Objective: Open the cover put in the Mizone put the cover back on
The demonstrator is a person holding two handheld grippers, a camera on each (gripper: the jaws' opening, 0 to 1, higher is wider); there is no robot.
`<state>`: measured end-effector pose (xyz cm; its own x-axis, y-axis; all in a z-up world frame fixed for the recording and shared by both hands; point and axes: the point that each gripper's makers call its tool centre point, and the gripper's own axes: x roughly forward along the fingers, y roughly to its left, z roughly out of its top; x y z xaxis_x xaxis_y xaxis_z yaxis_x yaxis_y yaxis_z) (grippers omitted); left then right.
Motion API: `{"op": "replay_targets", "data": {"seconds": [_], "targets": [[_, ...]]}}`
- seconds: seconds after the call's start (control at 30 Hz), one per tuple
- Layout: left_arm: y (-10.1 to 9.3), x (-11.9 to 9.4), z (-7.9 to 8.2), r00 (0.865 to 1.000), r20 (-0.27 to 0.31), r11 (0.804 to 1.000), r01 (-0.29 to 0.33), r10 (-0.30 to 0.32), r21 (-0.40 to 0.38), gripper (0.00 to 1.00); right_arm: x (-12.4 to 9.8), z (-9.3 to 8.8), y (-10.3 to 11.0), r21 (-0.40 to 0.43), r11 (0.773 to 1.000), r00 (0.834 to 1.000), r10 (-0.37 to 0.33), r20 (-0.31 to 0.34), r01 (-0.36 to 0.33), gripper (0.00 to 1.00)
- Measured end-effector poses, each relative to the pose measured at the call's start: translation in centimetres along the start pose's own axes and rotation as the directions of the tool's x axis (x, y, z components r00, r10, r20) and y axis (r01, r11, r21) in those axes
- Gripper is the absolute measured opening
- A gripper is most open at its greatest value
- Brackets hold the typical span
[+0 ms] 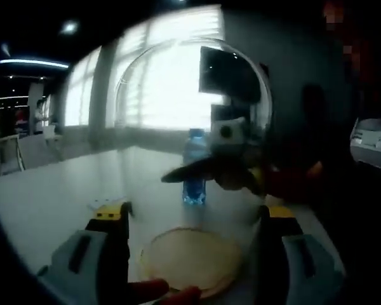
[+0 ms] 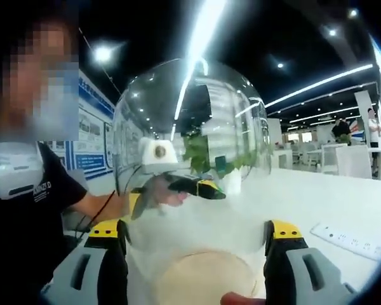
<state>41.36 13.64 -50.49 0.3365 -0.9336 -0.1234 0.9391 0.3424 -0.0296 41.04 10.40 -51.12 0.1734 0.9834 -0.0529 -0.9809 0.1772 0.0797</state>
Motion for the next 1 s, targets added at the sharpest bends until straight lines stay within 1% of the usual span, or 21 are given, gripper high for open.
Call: {"op": "replay_targets", "data": {"seconds": [0.13, 0.17, 0.27, 0.37, 0.6, 0.83, 1.0], "targets": [[-0.1, -0.1, -0.6, 0.999, -0.04, 1.0, -0.003, 0.004, 0.026, 0.7, 0.3, -1.2, 0.2, 0.002, 1.0, 0.999, 0.011, -0.048, -0.011, 0.83], [-0.1, -0.1, -0.6, 0.999, -0.035, 0.999, -0.004, 0.005, 0.037, 0.7, 0.3, -1.1, 0.2, -0.007, 1.0, 0.999, 0.011, -0.035, -0.011, 0.83], [0.1, -0.2, -0.6, 1.0, -0.029, 0.999, -0.004, 0.004, 0.033, 0.7, 0.3, -1.0, 0.2, -0.006, 1.0, 1.0, 0.008, -0.028, -0.009, 0.83], [0.0, -0.1, -0.8, 1.0, -0.024, 0.999, -0.003, 0.004, 0.049, 0.7, 0.2, -1.1, 0.4, -0.021, 1.0, 1.0, 0.004, -0.024, -0.004, 0.84], [-0.3, 0.0, -0.8, 0.999, -0.043, 0.999, -0.004, 0.006, 0.052, 0.7, 0.3, -0.9, 0.6, -0.013, 1.0, 0.999, -0.001, -0.052, 0.0, 0.84], [-0.6, -0.1, -0.7, 0.999, -0.049, 0.999, 0.004, -0.002, 0.053, 0.7, 0.2, -0.8, 1.0, -0.014, 1.0, 0.997, -0.003, -0.071, 0.002, 0.85], [-0.6, -0.3, -0.7, 0.999, -0.034, 0.999, 0.011, -0.009, 0.045, 0.7, 0.3, -0.8, 1.1, -0.006, 1.0, 0.998, -0.005, -0.067, 0.005, 0.85]]}}
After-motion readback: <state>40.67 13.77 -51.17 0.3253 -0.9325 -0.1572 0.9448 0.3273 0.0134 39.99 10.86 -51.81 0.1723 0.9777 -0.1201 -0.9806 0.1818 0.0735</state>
